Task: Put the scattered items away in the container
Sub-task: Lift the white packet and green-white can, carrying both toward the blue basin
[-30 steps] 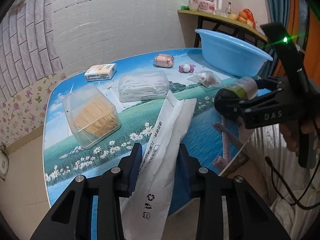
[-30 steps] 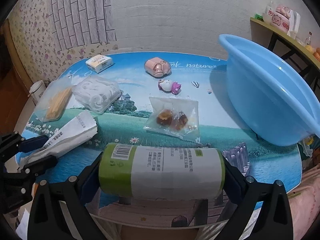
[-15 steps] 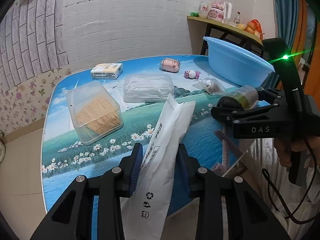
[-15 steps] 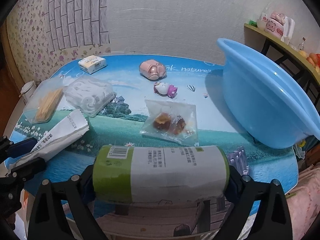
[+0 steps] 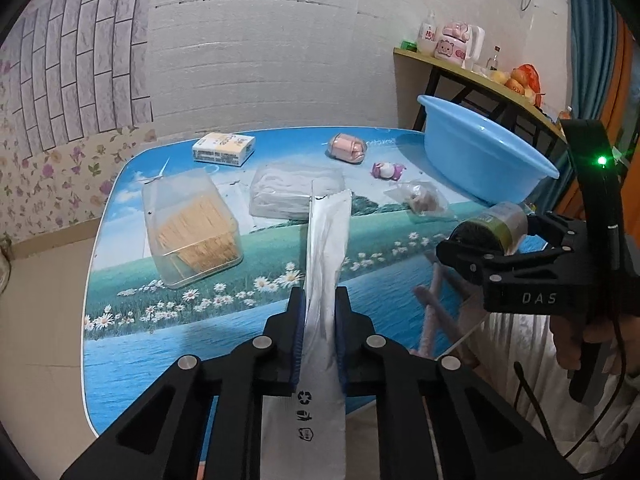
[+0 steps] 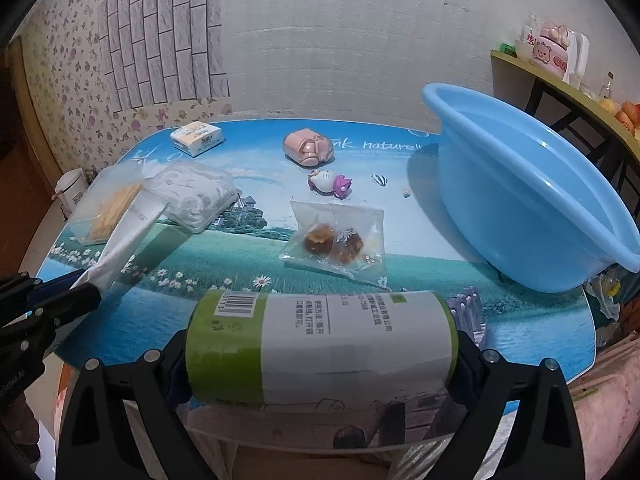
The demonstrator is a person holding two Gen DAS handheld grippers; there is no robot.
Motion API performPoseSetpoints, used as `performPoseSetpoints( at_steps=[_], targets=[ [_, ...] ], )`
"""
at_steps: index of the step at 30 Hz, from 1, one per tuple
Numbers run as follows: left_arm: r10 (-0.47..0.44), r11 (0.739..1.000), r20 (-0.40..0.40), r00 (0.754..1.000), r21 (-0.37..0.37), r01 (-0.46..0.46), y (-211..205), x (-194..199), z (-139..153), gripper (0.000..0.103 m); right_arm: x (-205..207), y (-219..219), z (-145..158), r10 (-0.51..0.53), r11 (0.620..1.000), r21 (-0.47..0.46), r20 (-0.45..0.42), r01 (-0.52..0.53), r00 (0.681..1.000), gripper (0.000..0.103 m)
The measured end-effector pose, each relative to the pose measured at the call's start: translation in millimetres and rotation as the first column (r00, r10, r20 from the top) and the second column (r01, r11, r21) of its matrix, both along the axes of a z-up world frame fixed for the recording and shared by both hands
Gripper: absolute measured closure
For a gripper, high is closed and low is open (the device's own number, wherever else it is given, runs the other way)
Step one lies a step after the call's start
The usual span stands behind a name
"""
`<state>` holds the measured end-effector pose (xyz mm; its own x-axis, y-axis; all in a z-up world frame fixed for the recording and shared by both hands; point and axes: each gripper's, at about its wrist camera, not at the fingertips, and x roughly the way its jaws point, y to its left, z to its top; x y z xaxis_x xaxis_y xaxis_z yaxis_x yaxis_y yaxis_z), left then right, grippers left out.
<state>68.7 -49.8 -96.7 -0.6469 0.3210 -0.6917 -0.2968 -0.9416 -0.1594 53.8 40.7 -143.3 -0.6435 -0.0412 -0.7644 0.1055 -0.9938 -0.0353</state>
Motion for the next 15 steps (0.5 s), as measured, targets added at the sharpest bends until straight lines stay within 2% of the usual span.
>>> performPoseSetpoints(
  at_steps=[8,15],
  targets=[
    [-0.007,1.0,-0.036,0.999,0.015,0.008,14.8,7.5,11.8,0.093,6.3,11.8,8.7,0.005,0.999,-0.043,-0.009,-0.005,1.0,0.006],
    [0.043,0.999,-0.044,0.998,0.02,-0.042,20.9,2.8,31.0,0.093,13.0,14.5,26.5,0.044,0.997,-0.068,-0.045,-0.047,0.998,0.006]
  ],
)
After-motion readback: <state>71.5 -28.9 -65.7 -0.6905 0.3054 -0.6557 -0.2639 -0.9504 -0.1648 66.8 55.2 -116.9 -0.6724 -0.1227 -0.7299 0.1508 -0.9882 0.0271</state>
